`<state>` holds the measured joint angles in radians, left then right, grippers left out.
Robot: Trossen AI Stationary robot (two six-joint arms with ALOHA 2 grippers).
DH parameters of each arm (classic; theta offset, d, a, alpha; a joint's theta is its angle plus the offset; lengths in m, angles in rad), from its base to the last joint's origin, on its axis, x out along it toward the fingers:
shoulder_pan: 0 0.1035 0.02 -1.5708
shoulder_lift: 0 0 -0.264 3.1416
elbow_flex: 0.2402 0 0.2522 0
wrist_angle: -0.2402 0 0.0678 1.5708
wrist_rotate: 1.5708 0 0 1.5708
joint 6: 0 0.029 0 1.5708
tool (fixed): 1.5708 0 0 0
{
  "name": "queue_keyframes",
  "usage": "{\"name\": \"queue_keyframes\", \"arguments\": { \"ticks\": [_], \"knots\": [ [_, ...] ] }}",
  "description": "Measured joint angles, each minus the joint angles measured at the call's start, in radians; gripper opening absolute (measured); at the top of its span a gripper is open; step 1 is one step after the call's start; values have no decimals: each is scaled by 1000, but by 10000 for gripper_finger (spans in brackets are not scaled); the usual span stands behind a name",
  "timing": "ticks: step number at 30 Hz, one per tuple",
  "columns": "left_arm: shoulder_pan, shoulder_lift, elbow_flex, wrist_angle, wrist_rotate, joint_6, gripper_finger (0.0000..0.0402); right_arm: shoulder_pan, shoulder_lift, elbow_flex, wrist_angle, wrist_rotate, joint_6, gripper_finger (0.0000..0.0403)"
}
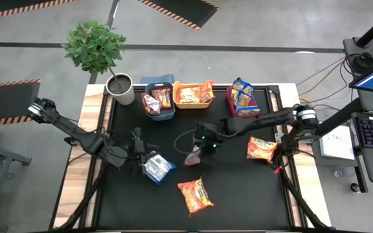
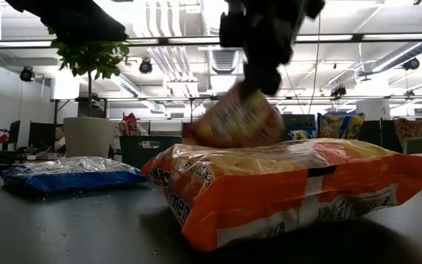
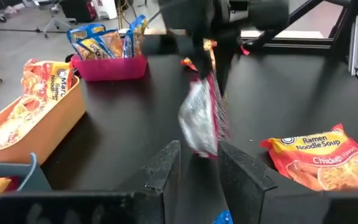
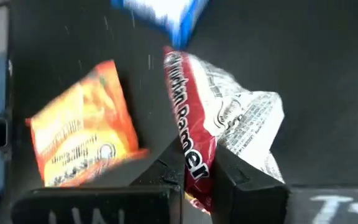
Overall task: Sort Maruchan noodles
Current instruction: Put the red noodle pack into the blue bin
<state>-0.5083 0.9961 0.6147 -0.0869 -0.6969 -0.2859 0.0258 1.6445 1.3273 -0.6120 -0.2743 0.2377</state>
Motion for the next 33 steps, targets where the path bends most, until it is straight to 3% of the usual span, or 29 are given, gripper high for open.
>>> {"name": "queue_keyframes", "arguments": {
  "ticks": [7,18,22,28,33],
  "knots": [
    [0,91,0,70,-2,17,90,-45,92,-9,40,-21,78,28],
    [0,121,0,116,-2,18,90,-162,101,48,123,-10,51,31],
    [0,121,0,130,-2,18,90,-198,101,79,153,-2,14,57],
    [0,121,0,175,-3,49,90,-235,100,90,286,102,-53,114],
    [-2,126,0,178,-2,24,90,-249,71,90,220,92,-125,145]
  ]
}}
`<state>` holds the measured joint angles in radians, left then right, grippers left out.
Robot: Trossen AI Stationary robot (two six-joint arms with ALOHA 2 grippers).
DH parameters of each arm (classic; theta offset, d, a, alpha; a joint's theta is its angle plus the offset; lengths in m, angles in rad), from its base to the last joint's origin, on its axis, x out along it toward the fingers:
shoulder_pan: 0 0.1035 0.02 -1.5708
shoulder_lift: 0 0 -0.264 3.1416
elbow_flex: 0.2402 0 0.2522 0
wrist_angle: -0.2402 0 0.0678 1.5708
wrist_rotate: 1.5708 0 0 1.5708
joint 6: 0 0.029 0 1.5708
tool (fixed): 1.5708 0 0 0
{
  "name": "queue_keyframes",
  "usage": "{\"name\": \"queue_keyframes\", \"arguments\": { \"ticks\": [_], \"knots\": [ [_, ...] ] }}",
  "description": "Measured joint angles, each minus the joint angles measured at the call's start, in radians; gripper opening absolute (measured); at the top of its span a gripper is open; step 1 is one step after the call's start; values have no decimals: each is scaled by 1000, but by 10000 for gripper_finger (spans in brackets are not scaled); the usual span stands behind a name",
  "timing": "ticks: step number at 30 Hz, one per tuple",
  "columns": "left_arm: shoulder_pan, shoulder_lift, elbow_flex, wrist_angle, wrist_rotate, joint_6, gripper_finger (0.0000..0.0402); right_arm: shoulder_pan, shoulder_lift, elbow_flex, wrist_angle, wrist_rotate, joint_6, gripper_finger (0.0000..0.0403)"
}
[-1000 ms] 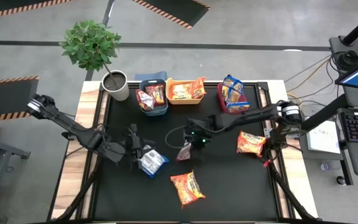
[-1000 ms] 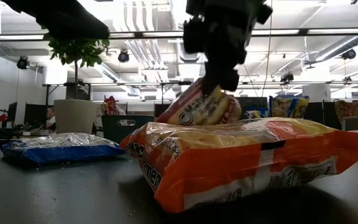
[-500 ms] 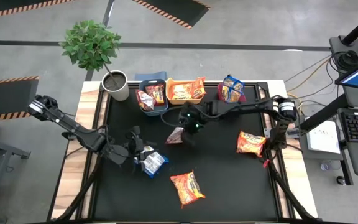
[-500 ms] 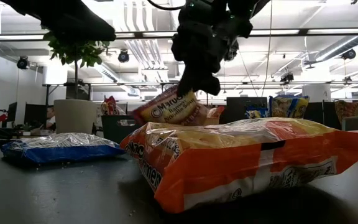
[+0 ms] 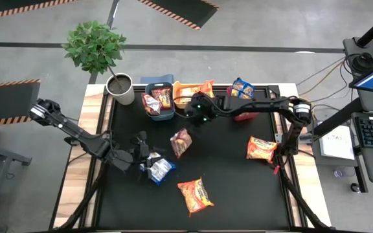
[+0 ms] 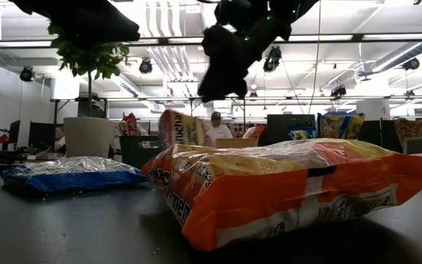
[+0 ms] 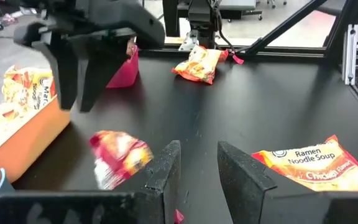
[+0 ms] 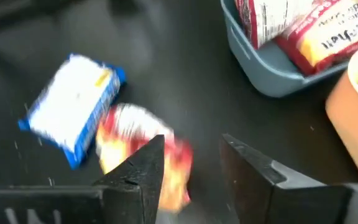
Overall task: Sort Maruchan noodles
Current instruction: Put the red noodle pack into the blue bin
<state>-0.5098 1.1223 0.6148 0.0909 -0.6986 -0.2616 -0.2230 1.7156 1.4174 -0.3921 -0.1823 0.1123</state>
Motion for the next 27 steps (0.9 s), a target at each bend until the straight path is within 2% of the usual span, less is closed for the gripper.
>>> {"name": "queue_keyframes", "arguments": {
  "ticks": [5,12,16,21,27],
  "knots": [
    [1,38,0,-1,0,-1,90,14,-9,-5,-134,0,-70,151],
    [1,121,0,0,-16,-23,90,71,-11,-75,-101,-4,-95,135],
    [3,159,0,-19,-89,-54,90,72,-11,-128,59,19,-11,127],
    [27,197,0,-75,-131,-131,90,70,29,-221,326,221,70,109],
    [50,222,0,-83,-131,-161,90,75,131,-303,710,237,79,75]
  ]
}}
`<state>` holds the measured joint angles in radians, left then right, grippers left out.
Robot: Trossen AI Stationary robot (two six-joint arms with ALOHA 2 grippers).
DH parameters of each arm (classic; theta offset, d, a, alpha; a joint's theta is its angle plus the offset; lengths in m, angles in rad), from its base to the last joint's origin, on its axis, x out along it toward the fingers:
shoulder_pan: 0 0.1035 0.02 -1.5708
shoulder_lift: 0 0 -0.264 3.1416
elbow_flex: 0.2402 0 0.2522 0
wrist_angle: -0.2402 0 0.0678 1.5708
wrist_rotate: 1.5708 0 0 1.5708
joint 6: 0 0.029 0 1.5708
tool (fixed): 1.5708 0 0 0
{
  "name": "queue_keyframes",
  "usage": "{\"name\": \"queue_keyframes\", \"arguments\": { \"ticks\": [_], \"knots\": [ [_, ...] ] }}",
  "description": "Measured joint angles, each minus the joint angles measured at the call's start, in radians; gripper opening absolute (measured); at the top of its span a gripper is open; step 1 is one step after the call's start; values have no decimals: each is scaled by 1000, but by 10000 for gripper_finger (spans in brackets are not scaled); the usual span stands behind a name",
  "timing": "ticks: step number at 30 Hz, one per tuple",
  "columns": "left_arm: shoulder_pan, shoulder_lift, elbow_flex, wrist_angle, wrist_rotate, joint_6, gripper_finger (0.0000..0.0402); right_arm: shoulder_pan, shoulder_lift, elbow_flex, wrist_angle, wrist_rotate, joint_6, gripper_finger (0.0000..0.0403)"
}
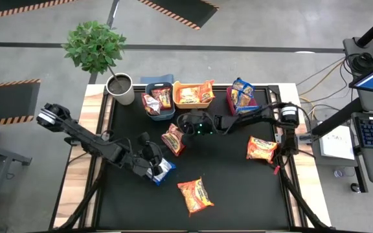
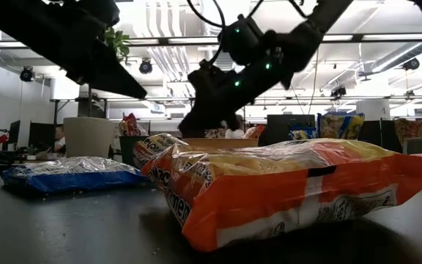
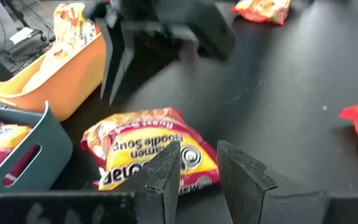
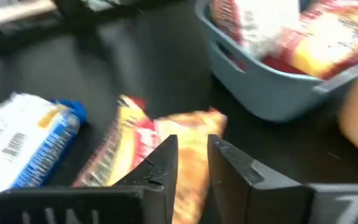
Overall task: Sort Maruchan noodles
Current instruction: Put the red noodle pack into the blue bin
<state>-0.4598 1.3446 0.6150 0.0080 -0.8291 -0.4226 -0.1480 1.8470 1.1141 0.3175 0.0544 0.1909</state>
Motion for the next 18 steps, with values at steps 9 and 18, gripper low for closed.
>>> {"name": "queue_keyframes", "arguments": {
  "ticks": [9,18],
  "knots": [
    [0,-5,0,0,1,-10,90,26,113,-4,43,-4,2,28],
    [2,-5,0,5,1,-52,90,66,52,11,-244,-5,90,11]
  ]
}}
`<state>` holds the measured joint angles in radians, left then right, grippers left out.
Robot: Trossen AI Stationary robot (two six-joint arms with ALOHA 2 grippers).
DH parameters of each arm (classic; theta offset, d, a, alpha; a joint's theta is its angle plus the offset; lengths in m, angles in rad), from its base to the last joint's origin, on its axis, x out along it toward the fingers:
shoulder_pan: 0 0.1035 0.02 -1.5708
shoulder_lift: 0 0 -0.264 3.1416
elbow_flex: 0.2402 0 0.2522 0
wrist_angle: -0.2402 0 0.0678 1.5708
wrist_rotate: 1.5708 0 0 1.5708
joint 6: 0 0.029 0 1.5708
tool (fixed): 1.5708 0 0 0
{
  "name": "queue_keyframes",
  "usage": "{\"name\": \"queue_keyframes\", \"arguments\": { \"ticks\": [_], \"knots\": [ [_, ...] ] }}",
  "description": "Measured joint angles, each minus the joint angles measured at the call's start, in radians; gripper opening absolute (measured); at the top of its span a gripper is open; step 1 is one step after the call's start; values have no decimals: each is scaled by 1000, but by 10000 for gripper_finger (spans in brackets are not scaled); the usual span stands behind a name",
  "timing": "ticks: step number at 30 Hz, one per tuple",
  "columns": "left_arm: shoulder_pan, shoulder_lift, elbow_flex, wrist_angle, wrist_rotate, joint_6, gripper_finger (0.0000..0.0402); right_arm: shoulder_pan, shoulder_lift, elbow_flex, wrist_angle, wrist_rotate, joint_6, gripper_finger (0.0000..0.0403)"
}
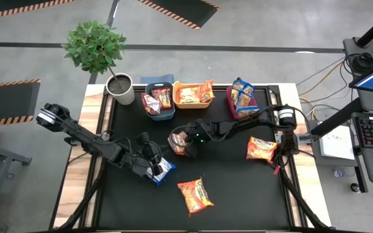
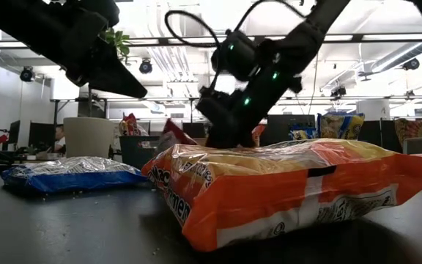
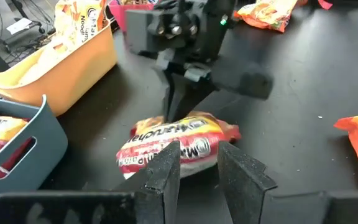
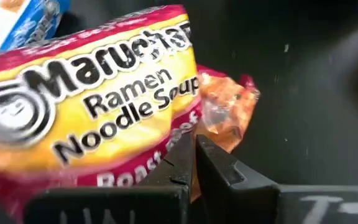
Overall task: Sort Maruchan noodles
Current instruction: Put the red noodle pack into the blue bin
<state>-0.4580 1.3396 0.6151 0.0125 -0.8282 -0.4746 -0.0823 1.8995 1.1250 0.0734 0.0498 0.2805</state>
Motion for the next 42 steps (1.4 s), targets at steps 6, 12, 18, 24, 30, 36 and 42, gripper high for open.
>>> {"name": "queue_keyframes", "arguments": {
  "ticks": [6,12,18,24,30,36,42],
  "knots": [
    [3,0,0,44,1,11,90,46,-92,0,-67,4,58,11],
    [3,0,0,133,1,64,90,113,-89,0,85,33,61,11],
    [3,-1,0,157,3,90,90,144,14,0,247,134,69,11],
    [3,-1,0,161,19,91,90,145,31,33,311,36,56,11],
    [3,25,-2,192,86,61,87,146,-128,34,144,22,-25,11],
    [41,182,-2,393,86,81,72,154,-278,9,-6,82,-69,11],
    [129,341,-2,539,143,68,48,170,-355,-77,0,172,-71,11]
  ]
}}
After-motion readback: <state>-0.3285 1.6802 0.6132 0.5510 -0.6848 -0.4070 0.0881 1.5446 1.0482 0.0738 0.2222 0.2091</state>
